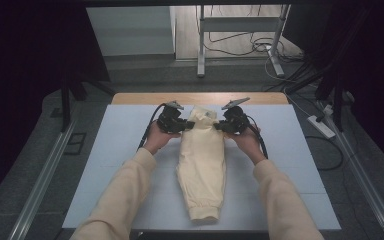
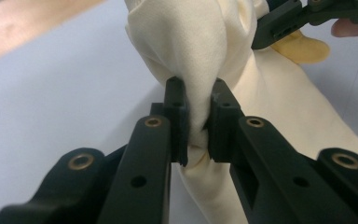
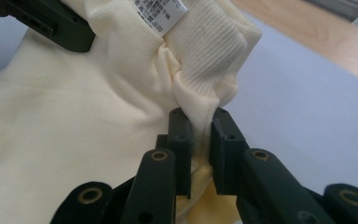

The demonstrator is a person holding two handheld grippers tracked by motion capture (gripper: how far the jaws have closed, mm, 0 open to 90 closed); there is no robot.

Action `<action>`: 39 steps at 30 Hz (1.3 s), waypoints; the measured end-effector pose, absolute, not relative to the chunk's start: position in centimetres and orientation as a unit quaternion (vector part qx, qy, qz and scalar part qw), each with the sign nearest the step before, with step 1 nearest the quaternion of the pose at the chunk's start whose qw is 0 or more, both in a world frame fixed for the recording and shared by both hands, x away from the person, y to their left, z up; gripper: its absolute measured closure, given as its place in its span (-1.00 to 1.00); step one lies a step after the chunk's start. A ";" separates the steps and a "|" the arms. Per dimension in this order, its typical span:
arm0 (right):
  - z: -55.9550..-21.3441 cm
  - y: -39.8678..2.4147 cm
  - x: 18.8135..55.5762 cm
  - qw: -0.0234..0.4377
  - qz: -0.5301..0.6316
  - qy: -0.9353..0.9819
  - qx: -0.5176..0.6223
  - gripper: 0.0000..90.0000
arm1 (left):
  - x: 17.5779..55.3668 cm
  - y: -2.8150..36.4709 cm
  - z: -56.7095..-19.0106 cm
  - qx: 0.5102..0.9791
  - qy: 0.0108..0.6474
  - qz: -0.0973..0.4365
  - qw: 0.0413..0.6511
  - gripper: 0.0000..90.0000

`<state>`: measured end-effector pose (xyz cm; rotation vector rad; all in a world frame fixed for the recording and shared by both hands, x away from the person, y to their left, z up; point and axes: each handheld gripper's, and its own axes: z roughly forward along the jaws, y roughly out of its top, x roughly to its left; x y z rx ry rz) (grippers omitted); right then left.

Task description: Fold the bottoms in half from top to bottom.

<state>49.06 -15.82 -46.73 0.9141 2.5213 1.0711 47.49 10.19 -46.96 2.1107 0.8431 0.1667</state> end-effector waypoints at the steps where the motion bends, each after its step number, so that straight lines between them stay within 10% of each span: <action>1: -46.4 -15.8 49.1 0.129 0.371 0.864 0.314 0.78 | 47.5 10.2 -46.6 0.840 0.335 0.070 0.421 0.78; 39: -40.9 -15.9 49.7 0.180 0.421 0.833 0.309 0.80 | 48.2 11.0 -40.9 0.825 0.318 0.119 0.453 0.79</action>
